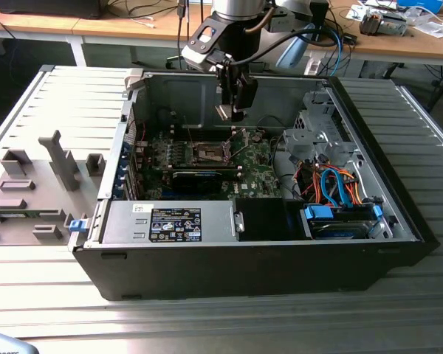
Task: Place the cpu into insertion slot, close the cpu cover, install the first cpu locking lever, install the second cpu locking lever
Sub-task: 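Place the cpu into insertion slot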
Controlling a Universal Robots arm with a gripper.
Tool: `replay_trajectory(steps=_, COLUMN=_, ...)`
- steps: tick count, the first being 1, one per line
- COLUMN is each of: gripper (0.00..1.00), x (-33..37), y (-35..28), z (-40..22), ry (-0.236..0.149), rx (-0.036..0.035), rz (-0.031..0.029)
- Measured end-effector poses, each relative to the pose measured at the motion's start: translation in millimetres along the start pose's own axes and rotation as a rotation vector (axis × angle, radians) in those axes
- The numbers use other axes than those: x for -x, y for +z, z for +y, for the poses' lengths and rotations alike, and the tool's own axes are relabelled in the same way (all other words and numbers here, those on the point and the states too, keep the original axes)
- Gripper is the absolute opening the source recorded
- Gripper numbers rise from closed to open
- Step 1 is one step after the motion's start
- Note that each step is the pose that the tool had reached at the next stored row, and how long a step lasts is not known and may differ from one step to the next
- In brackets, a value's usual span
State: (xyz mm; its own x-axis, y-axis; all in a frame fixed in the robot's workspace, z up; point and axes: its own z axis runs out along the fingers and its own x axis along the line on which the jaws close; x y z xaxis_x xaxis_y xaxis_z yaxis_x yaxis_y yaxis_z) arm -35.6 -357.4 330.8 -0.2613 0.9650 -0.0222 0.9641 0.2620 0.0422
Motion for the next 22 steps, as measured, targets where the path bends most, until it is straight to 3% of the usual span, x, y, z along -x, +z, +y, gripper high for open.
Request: replay_trajectory(steps=22, gripper=0.54, x=0.0, y=0.0, z=0.0, ry=0.022, rx=-0.0005, rz=-0.0009)
